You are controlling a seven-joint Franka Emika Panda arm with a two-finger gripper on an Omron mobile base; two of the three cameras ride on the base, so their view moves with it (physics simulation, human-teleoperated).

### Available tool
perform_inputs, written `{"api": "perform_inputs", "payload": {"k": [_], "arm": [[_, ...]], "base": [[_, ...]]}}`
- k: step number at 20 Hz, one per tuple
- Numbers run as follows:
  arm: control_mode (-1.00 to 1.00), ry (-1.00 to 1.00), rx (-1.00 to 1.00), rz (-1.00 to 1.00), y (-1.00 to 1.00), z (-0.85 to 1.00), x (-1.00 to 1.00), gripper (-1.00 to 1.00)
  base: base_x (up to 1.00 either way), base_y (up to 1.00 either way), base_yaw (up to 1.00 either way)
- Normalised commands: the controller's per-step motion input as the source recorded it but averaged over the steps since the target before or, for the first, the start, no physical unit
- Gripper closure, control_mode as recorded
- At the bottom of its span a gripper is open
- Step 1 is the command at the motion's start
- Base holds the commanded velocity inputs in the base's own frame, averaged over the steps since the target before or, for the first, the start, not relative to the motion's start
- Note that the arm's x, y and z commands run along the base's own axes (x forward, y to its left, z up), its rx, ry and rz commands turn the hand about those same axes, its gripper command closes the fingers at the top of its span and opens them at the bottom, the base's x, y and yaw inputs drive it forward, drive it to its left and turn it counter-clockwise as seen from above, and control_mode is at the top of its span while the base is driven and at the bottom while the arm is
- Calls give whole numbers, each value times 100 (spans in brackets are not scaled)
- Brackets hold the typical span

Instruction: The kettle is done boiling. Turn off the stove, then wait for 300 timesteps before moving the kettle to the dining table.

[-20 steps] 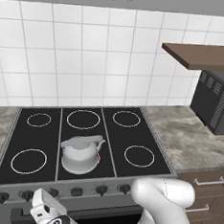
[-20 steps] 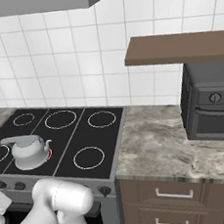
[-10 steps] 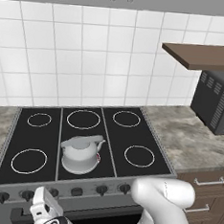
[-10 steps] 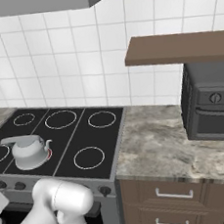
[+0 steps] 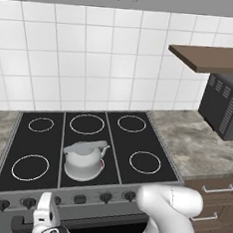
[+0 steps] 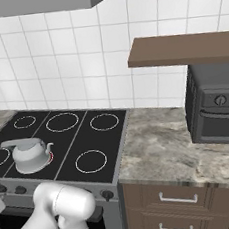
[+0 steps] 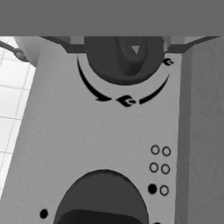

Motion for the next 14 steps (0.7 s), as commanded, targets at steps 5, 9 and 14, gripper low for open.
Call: {"api": "perform_inputs", "payload": {"k": [5,9,14], "arm": [[-100,0,32,-12,0,-8,-1,100],[-100,0,31,-8,-1,-3,-5,100],[-100,0,30,-5,-1,-4,-7,100]], "base": [[0,0,0],[0,0,0],[0,0,0]]}}
